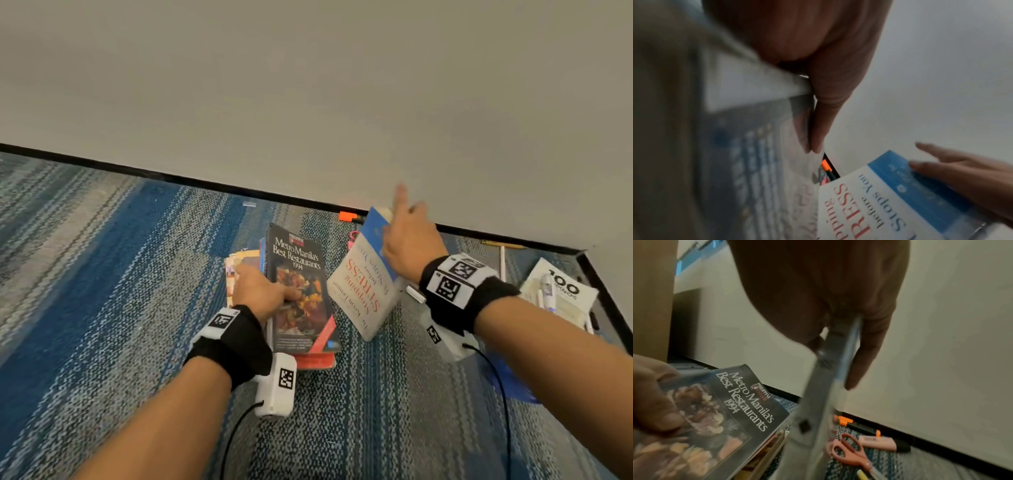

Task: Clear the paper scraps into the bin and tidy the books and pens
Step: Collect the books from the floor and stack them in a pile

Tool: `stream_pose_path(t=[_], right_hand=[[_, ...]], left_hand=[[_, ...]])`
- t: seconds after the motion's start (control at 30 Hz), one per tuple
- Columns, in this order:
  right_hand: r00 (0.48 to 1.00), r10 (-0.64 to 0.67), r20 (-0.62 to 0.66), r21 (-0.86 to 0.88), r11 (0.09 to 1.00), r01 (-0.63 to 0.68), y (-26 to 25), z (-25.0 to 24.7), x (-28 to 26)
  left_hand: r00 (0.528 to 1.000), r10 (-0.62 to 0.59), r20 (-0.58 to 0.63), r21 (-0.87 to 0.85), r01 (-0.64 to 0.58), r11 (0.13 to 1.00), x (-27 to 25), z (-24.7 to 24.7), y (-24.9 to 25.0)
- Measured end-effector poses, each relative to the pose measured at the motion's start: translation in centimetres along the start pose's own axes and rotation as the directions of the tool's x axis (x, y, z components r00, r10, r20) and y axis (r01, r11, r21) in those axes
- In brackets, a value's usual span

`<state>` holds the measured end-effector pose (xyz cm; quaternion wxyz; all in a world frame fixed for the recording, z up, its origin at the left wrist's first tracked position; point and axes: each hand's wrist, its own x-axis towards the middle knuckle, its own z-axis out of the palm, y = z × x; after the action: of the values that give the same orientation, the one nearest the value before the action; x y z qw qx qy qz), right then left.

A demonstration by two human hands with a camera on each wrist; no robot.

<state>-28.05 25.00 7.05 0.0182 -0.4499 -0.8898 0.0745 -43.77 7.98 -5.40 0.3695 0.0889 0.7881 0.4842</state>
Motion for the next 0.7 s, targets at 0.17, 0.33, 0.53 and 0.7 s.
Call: stream_pose_path(t=[0.17,0.33,0.53,0.7], right_hand=[[0.997,0.024,-0.074,-0.032,0.999,-0.026,-0.9,-2.8,-0.2],[0.894,0.026,-0.447,0.478,0.852,0.214,-4.1,-3.0,-3.0],[0.973,0.052,0.224,0.974,-0.03,-0.222,-5.6,5.2,-7.2],[0.835,0.139,0.532,0.808,0.21,-0.55,-5.3,13.8,-11.5]], left_hand=[[0.989,0.146,-0.002,-0.127,-0.145,0.981,-4.1,-5.0,4.4],[0.976,0.215,-0.043,-0.45,-0.211,0.868,-5.6,-11.7,6.8],[0.973,0.188,-0.134,-0.637,-0.23,0.735,-5.9,-13.9,7.1],[0.997,0.073,-0.004,-0.642,-0.059,0.764,-5.8,-10.7,3.8]])
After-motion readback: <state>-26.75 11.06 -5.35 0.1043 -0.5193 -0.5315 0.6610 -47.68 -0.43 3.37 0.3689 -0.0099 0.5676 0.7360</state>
